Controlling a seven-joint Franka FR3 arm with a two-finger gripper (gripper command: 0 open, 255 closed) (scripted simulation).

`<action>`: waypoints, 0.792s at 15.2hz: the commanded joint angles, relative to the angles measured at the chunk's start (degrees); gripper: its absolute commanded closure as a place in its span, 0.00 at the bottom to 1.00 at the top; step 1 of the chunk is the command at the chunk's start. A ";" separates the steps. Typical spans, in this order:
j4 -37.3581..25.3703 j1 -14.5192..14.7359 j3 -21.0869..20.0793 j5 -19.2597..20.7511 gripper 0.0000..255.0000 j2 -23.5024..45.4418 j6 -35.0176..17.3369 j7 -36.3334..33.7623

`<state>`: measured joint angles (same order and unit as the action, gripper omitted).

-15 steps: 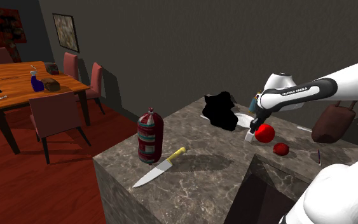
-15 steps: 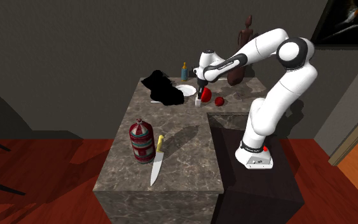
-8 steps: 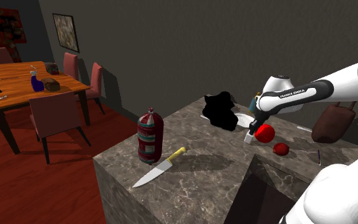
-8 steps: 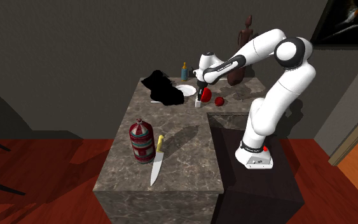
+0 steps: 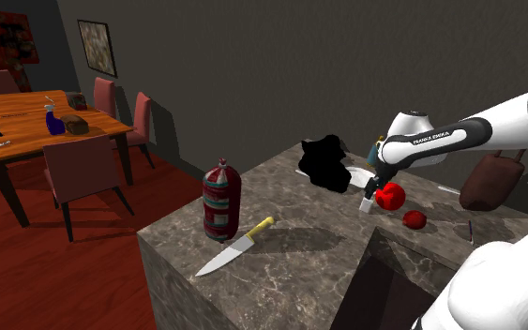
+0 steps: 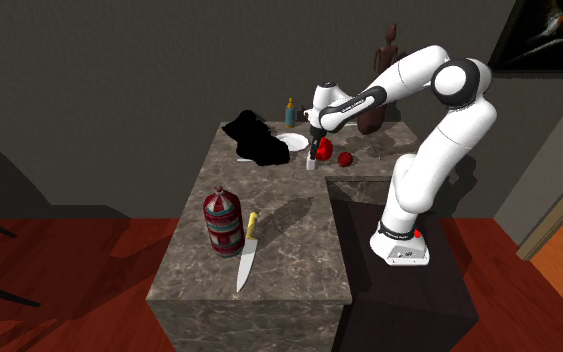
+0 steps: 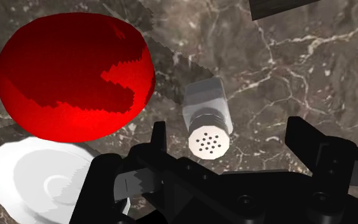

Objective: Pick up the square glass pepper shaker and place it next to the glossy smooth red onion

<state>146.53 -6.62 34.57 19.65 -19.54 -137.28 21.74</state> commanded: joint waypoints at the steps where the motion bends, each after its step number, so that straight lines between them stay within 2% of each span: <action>1: -0.66 -0.28 -0.77 0.33 0.00 -1.75 2.38 -0.35; 4: -2.90 -0.81 -2.87 0.63 0.00 -5.97 8.84 -0.96; 12: -2.90 -0.82 -2.89 0.62 0.00 -5.96 8.84 -0.95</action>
